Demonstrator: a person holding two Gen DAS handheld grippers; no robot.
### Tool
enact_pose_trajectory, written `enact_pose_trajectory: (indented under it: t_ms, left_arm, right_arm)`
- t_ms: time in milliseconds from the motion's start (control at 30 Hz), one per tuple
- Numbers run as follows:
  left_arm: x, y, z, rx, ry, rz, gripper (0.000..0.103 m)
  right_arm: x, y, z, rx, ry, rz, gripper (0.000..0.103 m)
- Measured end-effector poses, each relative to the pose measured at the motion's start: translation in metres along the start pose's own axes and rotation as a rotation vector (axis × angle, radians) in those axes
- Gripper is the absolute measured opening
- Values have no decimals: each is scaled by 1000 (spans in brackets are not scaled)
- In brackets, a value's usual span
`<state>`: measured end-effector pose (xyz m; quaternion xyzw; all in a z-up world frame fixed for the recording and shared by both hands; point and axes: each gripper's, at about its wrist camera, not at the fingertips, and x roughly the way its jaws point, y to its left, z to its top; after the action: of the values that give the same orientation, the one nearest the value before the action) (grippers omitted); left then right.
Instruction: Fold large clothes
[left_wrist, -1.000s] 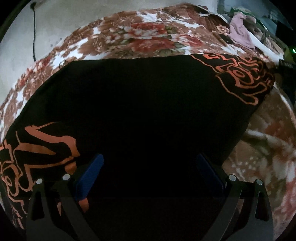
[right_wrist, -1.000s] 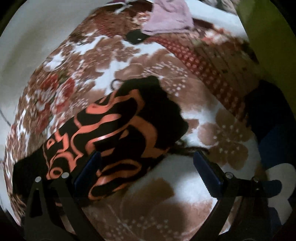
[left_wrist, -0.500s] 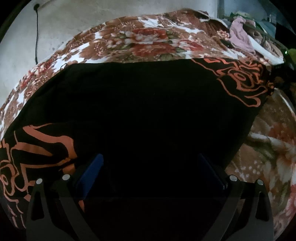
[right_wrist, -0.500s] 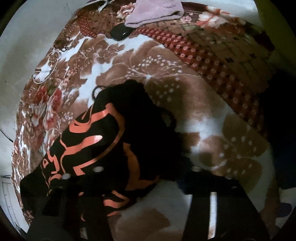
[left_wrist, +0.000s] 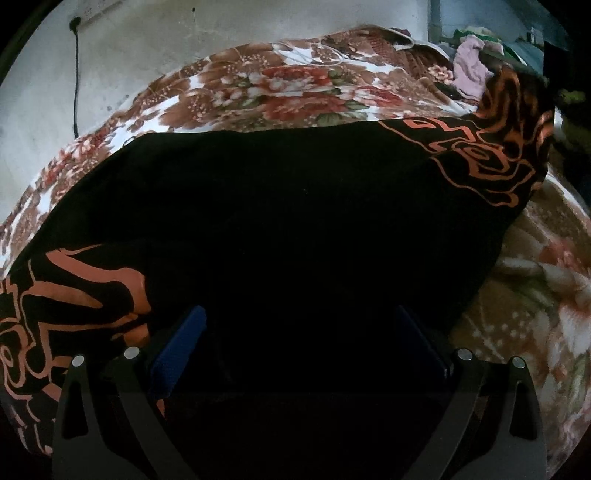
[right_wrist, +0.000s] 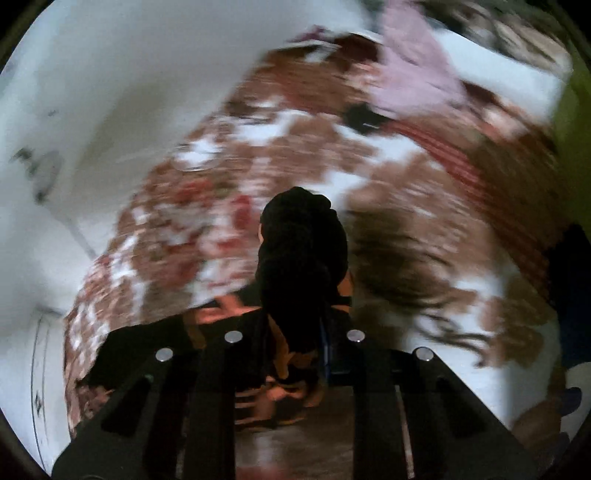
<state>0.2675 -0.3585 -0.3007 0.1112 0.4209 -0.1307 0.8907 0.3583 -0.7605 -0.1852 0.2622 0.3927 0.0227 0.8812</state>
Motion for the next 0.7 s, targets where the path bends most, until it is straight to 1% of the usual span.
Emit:
enact_pose_trajectory:
  t_ms: [67, 100, 133, 300, 433, 600, 700]
  left_arm:
    - [0, -1, -1, -2, -2, -3, 98]
    - [0, -1, -1, -2, -3, -3, 98]
    - [0, -1, -1, -1, -3, -2, 98]
    - [0, -1, 0, -1, 6, 0, 98]
    - [-2, 0, 1, 3, 8, 5, 98]
    - [-5, -1, 1, 5, -1, 11, 98]
    - [-8, -3, 1, 17, -5, 26, 98]
  right_arm:
    - [-9, 38, 0, -37, -10, 86, 21]
    - [-12, 51, 0, -48, -13, 116, 21]
    - [-15, 72, -2, -70, -9, 154, 21]
    - [-12, 163, -20, -138, 63, 300, 20]
    - [-7, 238, -42, -220, 117, 412, 20]
    - [-3, 331, -74, -405, 167, 502, 20]
    - [7, 372, -92, -465, 213, 540, 20]
